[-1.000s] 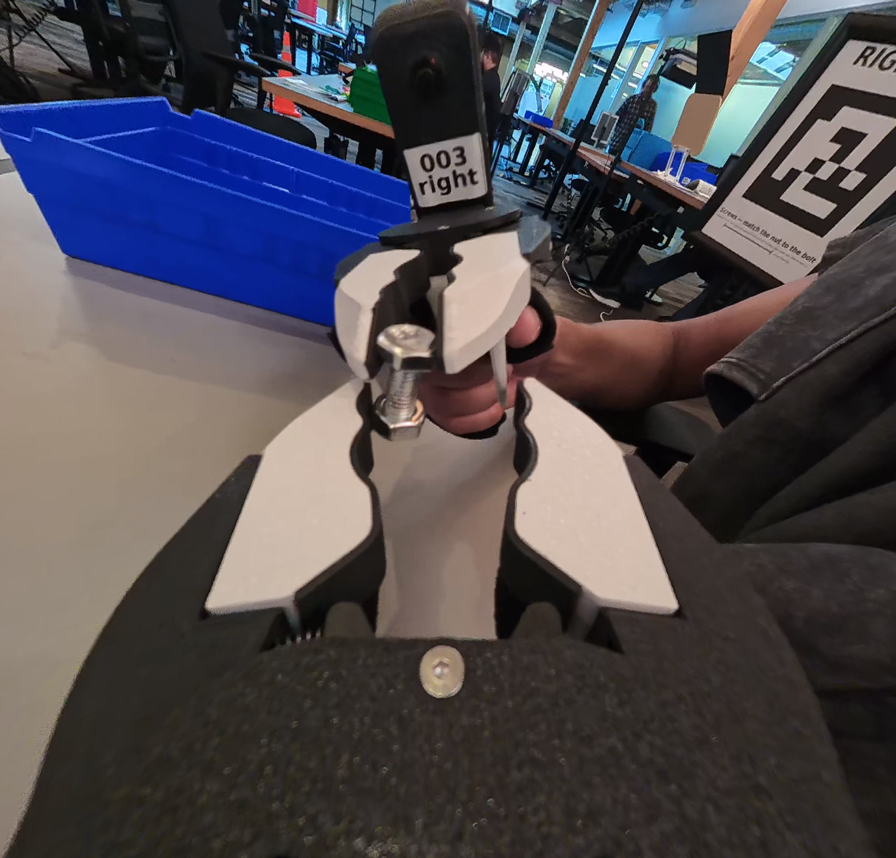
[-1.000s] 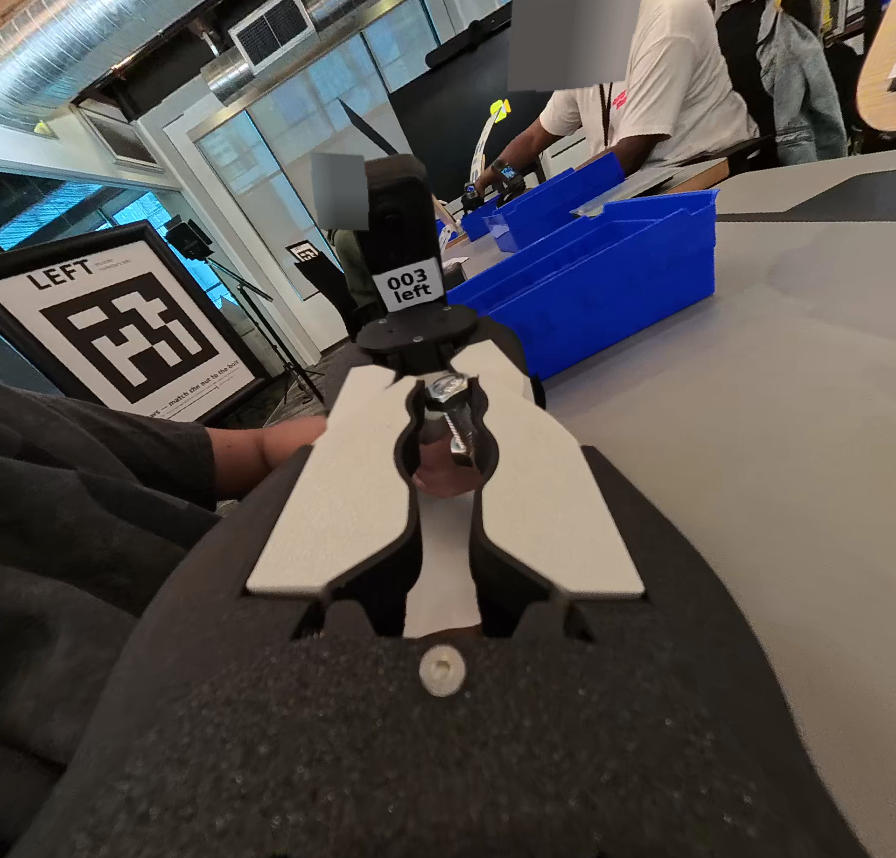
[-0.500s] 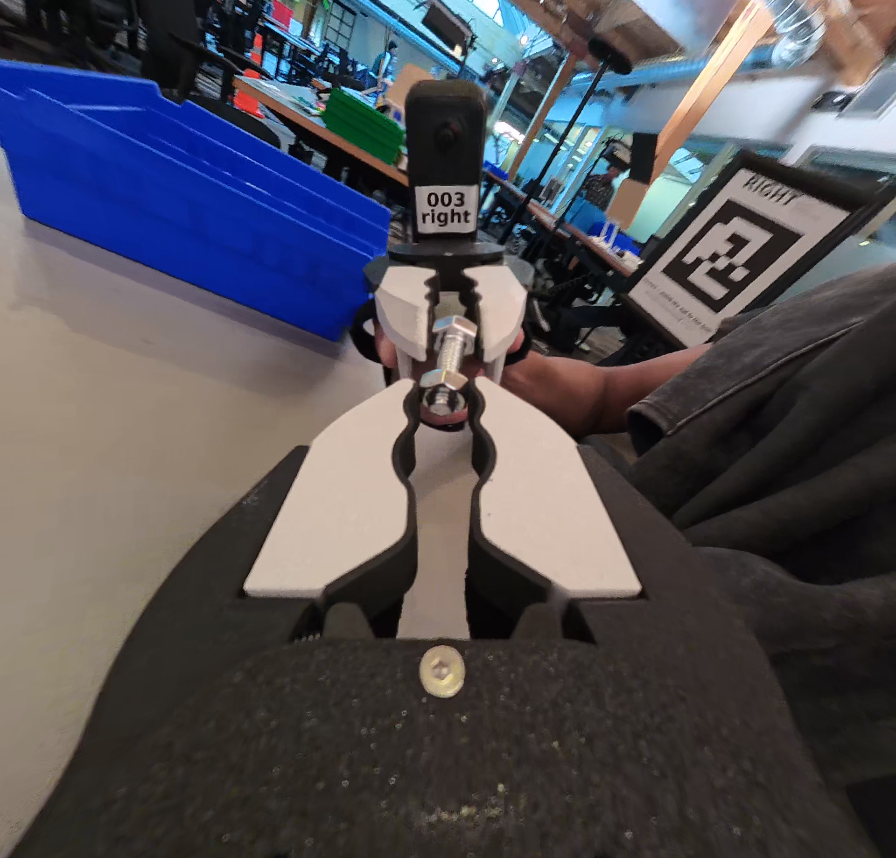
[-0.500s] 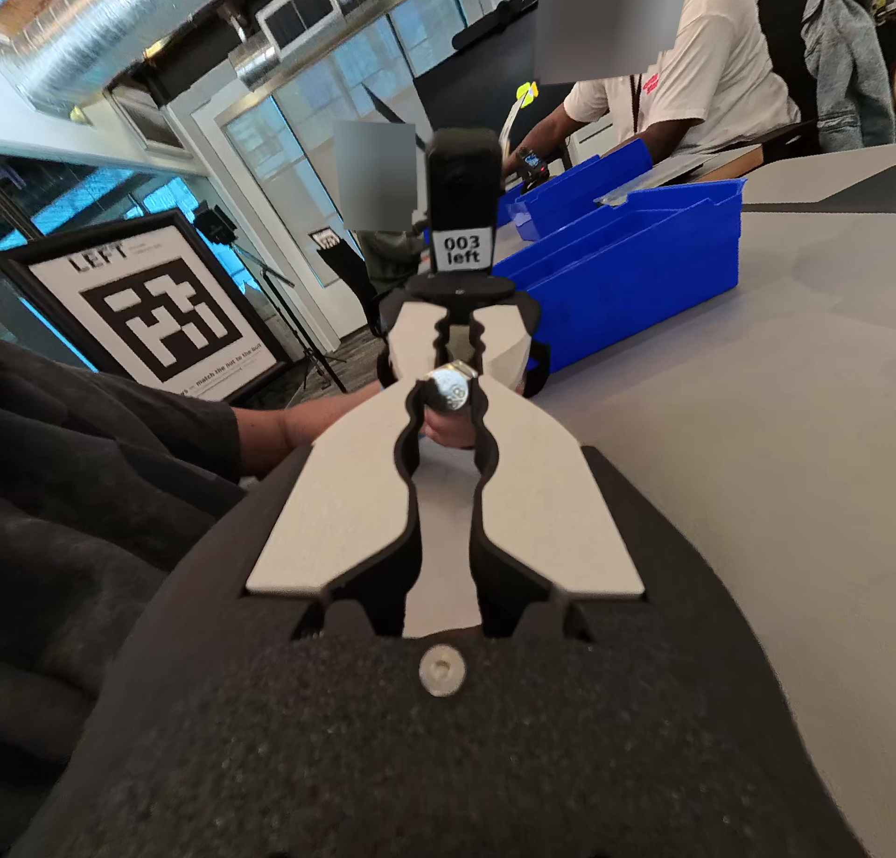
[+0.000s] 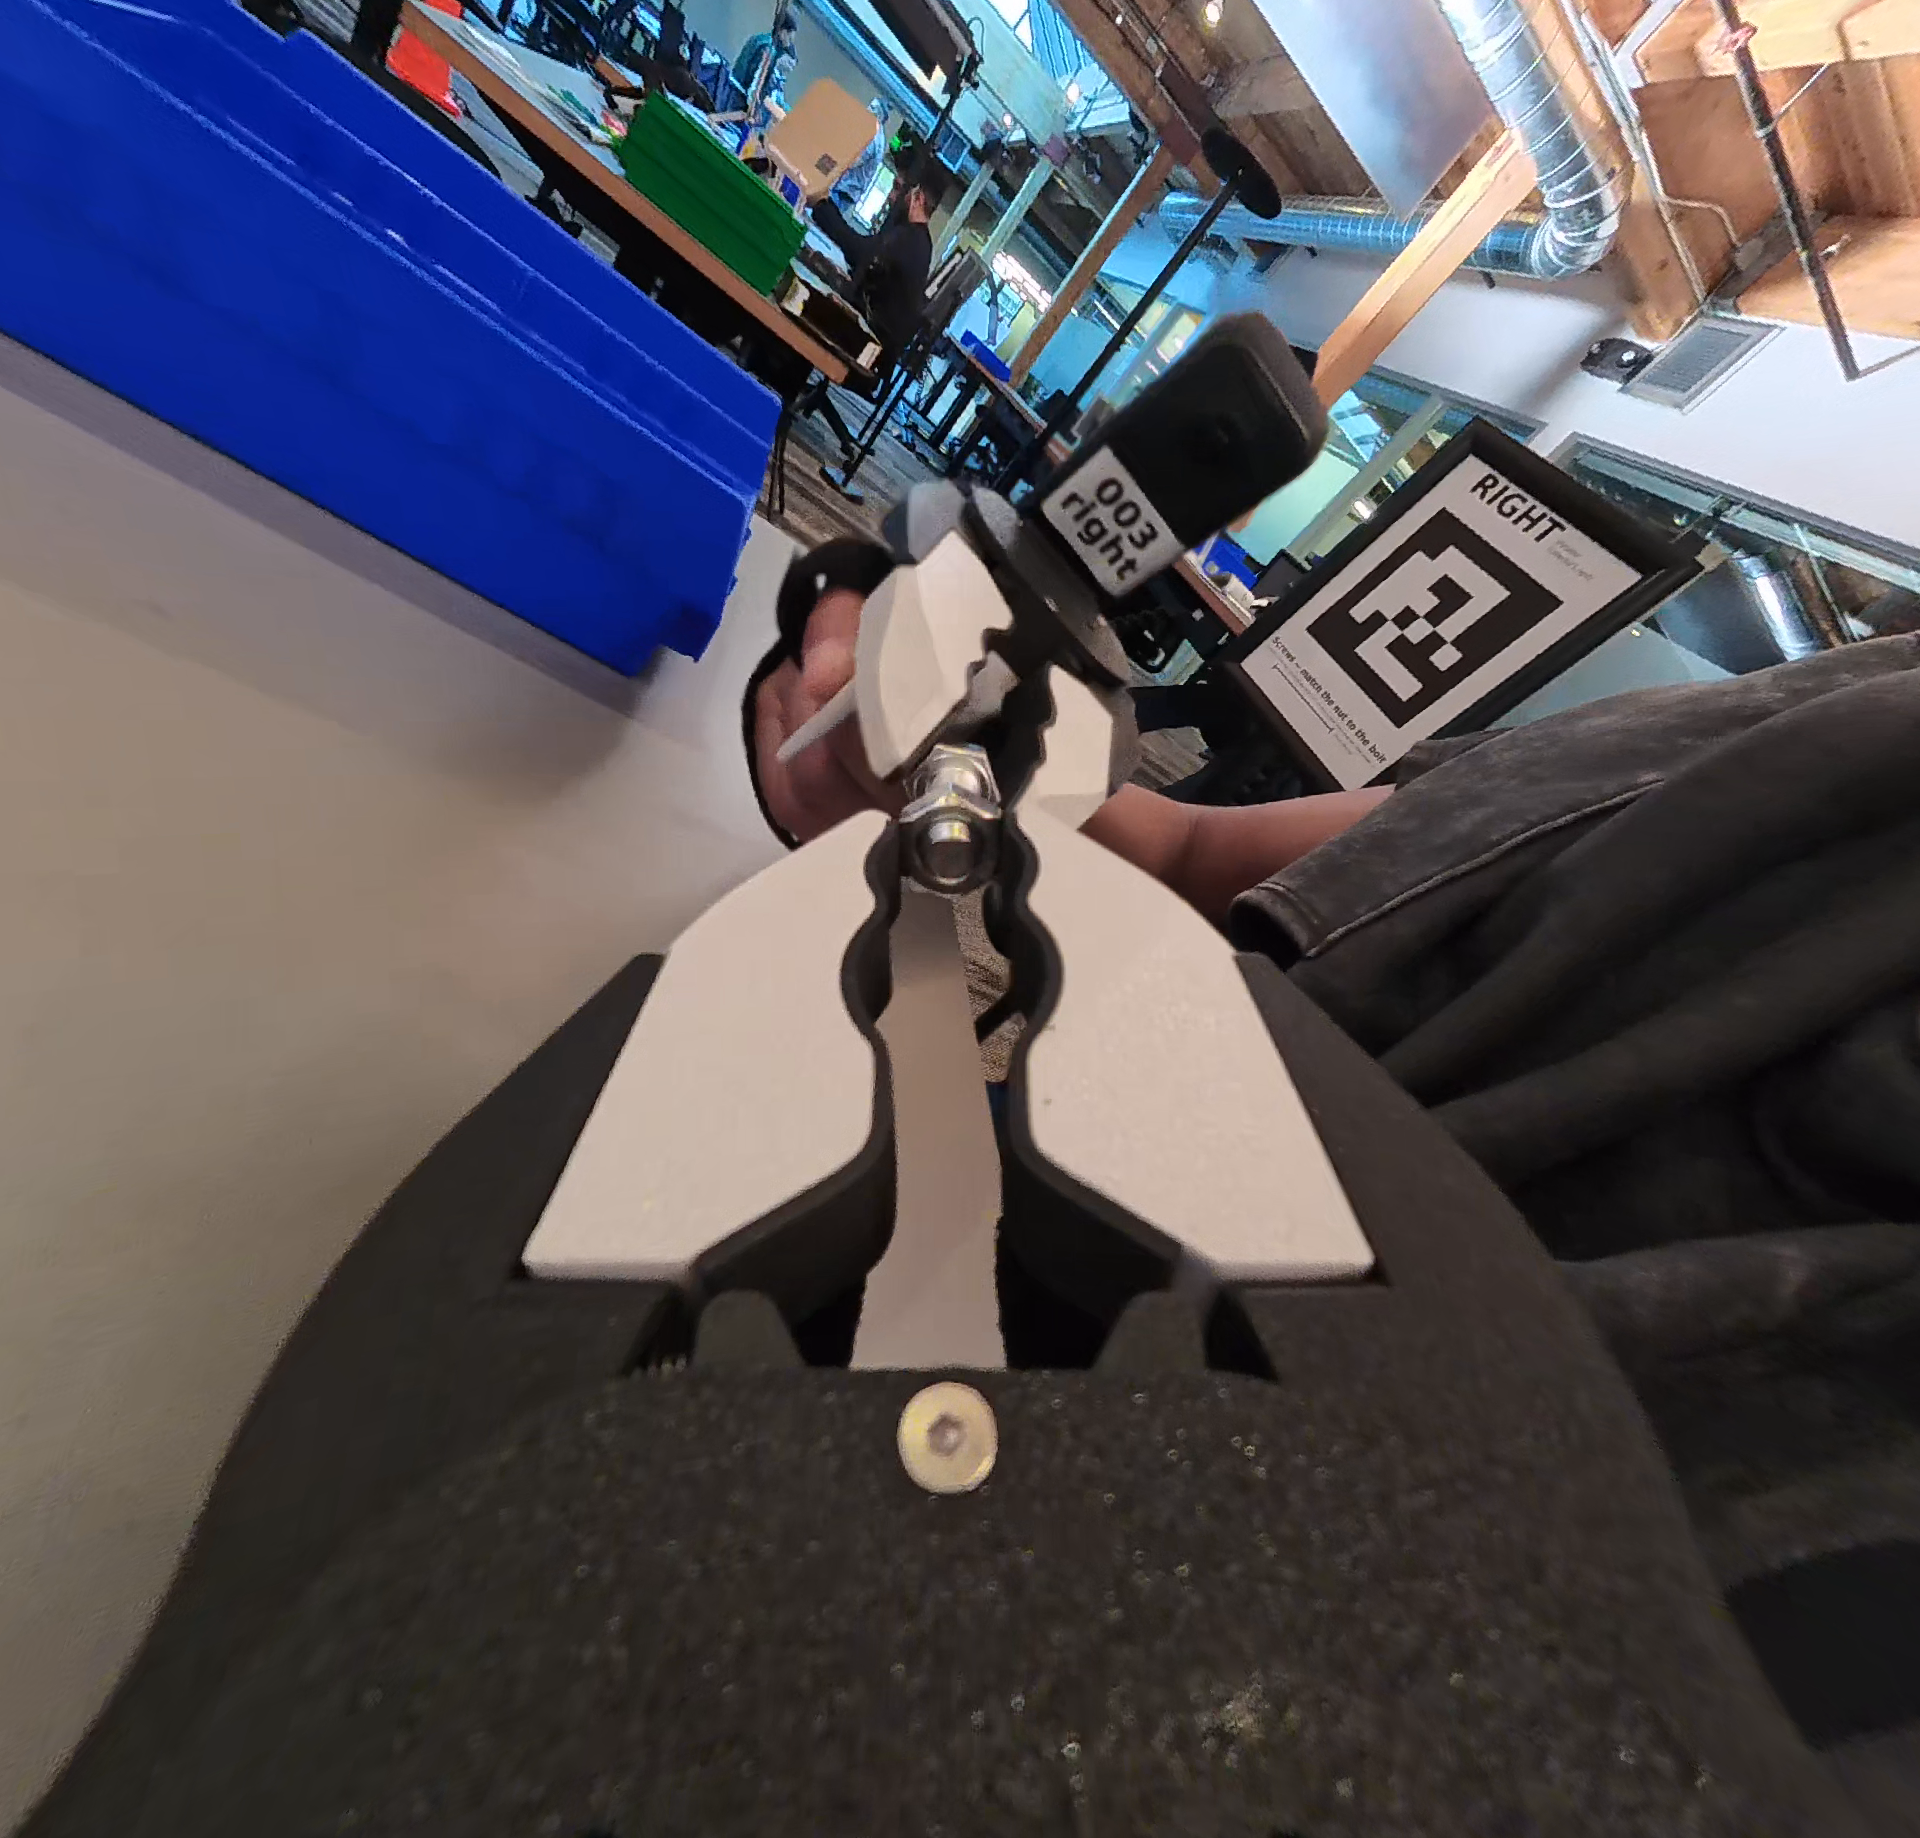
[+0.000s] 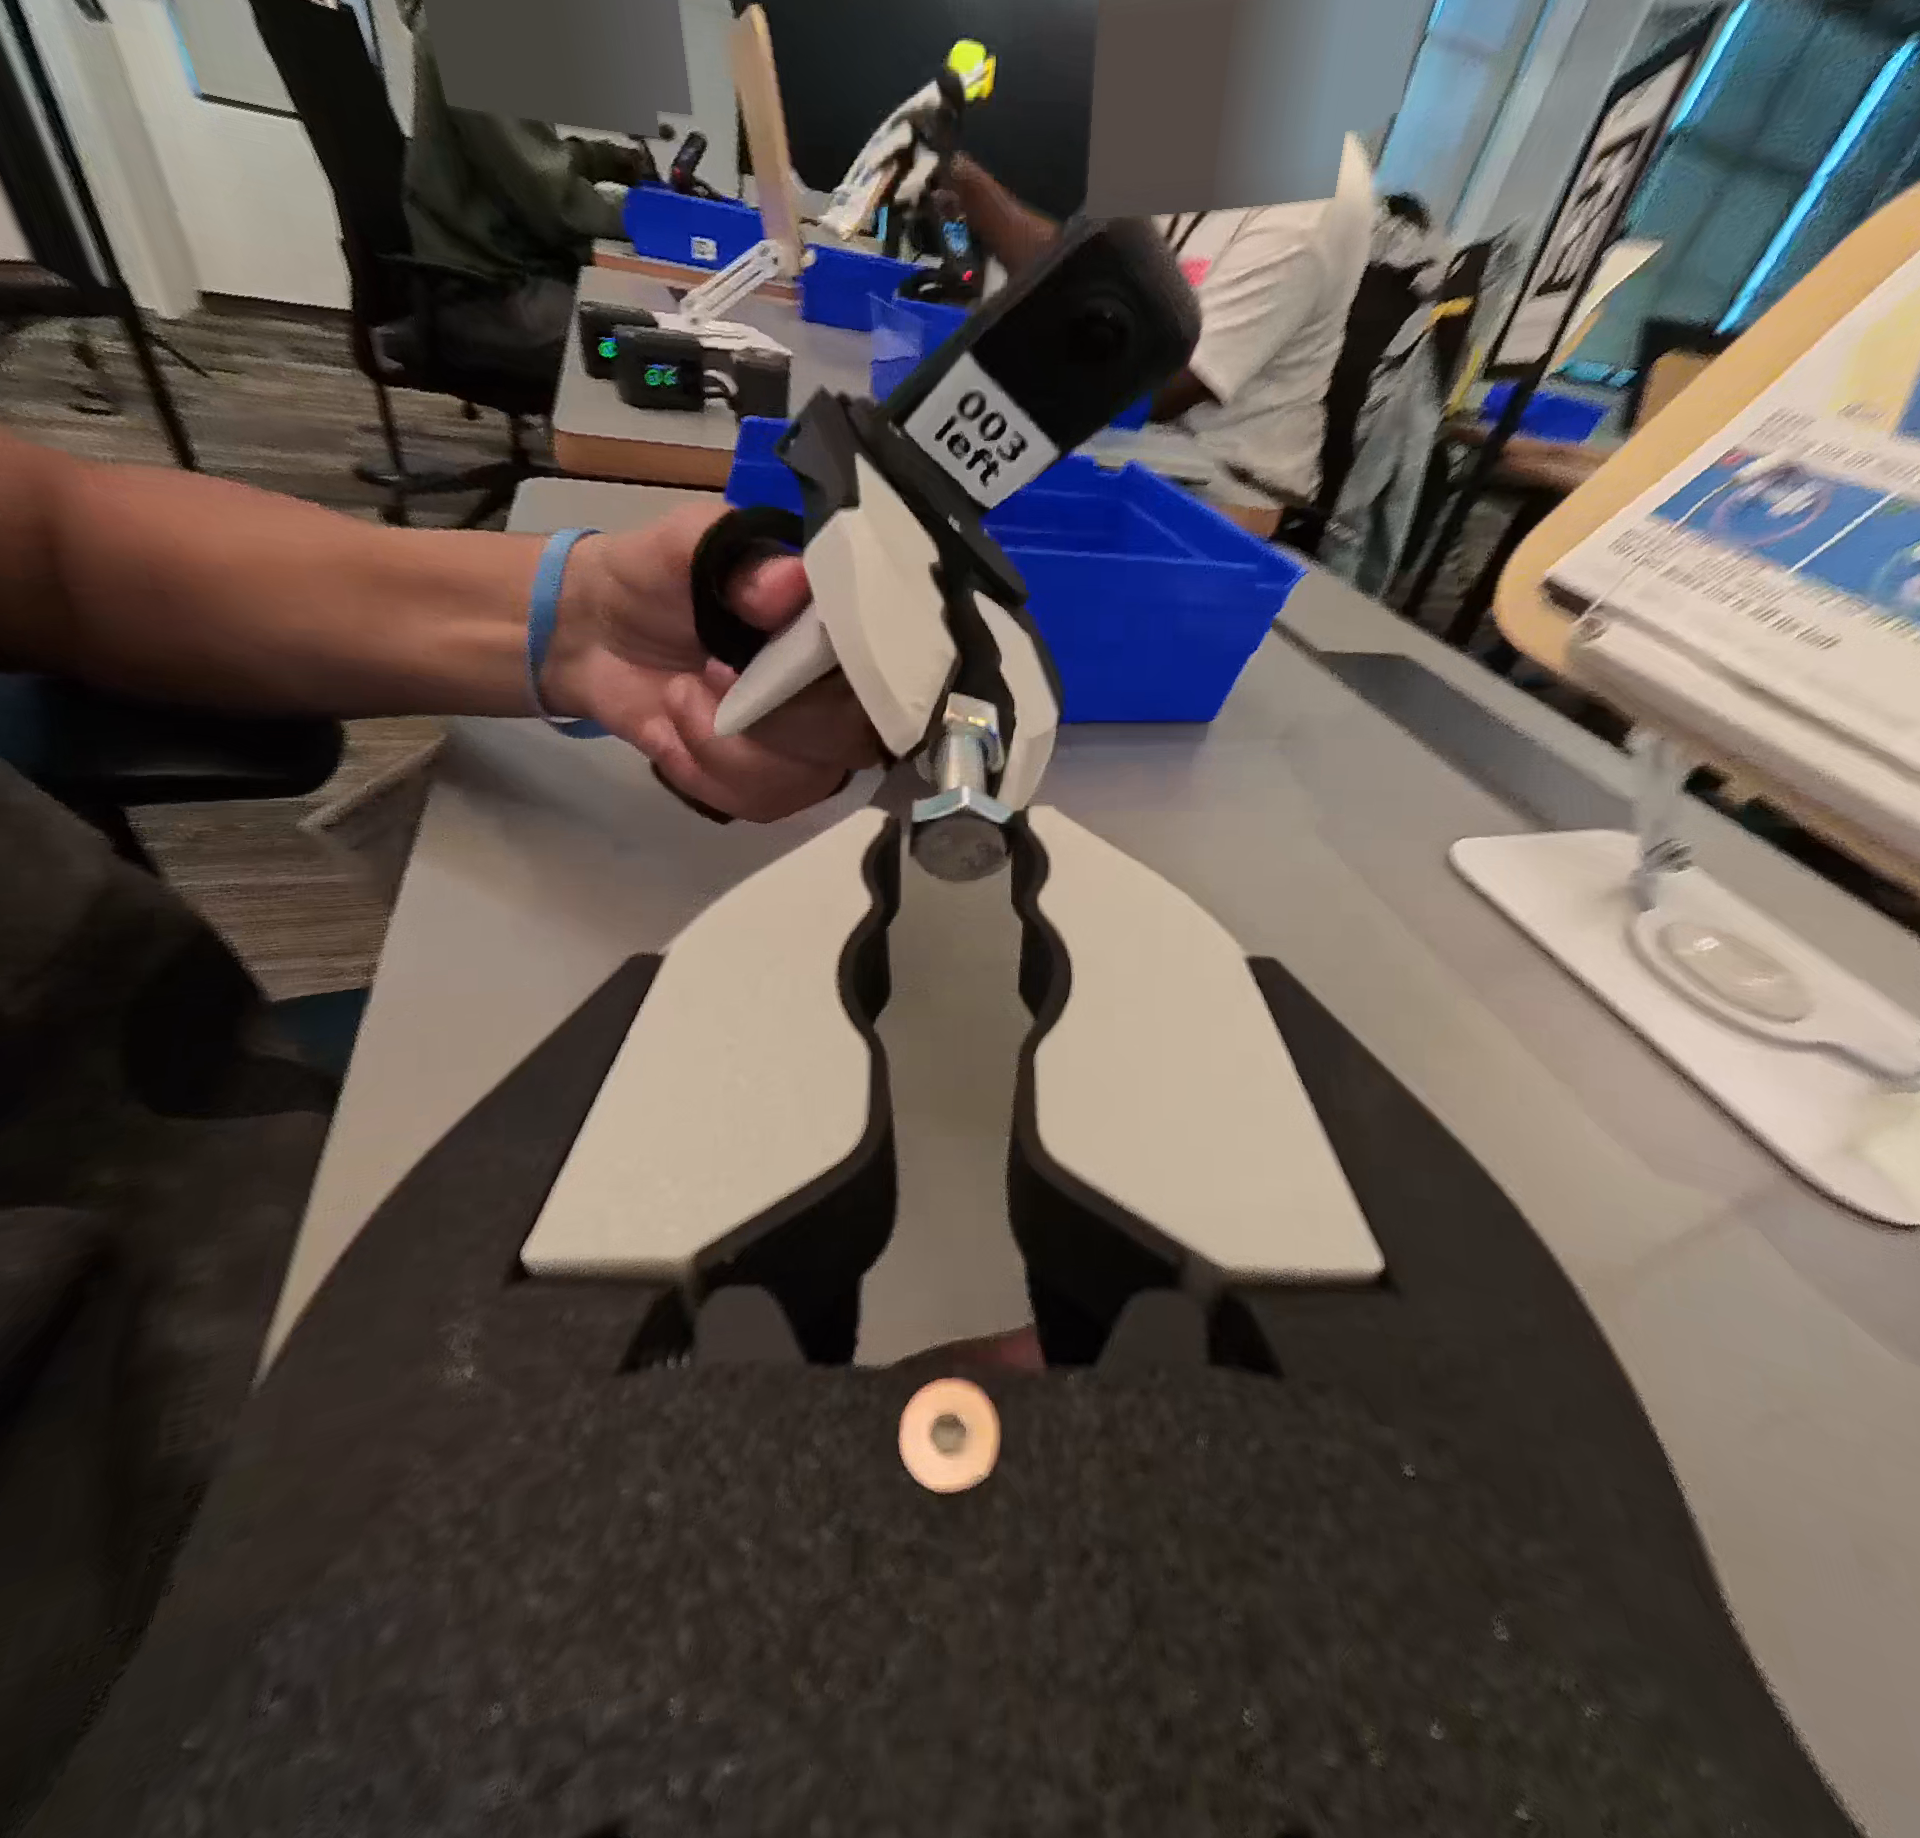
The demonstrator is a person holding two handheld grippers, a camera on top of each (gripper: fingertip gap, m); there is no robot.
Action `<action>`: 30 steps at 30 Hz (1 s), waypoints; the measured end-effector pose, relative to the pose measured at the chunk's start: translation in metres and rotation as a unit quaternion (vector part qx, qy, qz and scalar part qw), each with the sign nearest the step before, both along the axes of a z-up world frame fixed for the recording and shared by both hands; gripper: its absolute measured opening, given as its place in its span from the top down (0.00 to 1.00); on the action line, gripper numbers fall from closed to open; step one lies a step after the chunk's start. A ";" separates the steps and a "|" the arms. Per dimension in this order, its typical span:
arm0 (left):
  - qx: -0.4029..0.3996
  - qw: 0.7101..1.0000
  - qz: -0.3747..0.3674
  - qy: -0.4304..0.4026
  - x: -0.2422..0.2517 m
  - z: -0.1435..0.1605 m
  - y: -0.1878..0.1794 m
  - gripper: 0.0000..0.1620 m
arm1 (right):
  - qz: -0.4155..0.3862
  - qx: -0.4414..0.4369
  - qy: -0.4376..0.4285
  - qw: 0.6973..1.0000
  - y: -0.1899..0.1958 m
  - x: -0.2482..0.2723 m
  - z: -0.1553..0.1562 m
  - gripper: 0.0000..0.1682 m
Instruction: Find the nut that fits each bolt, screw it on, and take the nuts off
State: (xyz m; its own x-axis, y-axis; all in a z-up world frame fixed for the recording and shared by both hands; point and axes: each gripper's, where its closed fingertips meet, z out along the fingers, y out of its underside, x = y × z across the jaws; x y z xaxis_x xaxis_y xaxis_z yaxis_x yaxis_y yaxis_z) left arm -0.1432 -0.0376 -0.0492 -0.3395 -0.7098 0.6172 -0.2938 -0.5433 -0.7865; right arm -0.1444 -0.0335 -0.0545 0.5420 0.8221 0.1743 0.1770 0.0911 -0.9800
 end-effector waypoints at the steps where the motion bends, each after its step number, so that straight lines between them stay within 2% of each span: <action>1: -0.001 1.000 0.002 0.001 0.000 0.000 0.001 0.89 | -0.009 0.021 -0.001 1.000 0.000 0.001 0.003 0.88; 6: -0.015 1.000 -0.006 -0.001 -0.001 -0.002 0.001 0.89 | -0.032 0.053 -0.048 0.997 0.003 0.003 -0.004 0.88; 12: -0.021 1.000 -0.012 0.000 0.000 -0.004 0.001 0.89 | -0.027 0.051 -0.055 0.997 0.001 0.004 -0.004 0.90; 14: 0.000 1.000 -0.013 -0.011 -0.001 -0.001 0.000 0.89 | -0.005 0.011 -0.020 1.000 0.000 0.003 -0.002 0.90; 17: 0.056 0.998 0.011 -0.038 -0.006 0.010 0.004 0.70 | 0.020 -0.067 0.069 0.995 0.004 0.007 0.003 0.90; 20: 0.164 0.984 0.050 -0.040 -0.008 0.005 0.006 0.70 | 0.069 -0.146 0.170 0.972 0.002 0.007 0.009 0.90; 26: 0.175 0.980 0.057 -0.074 -0.009 0.017 0.001 0.70 | 0.089 -0.196 0.154 0.964 0.001 -0.007 -0.006 0.89; 30: 0.186 0.981 0.040 -0.048 -0.007 0.004 -0.003 0.74 | 0.092 -0.197 0.187 0.958 0.003 -0.004 0.003 0.90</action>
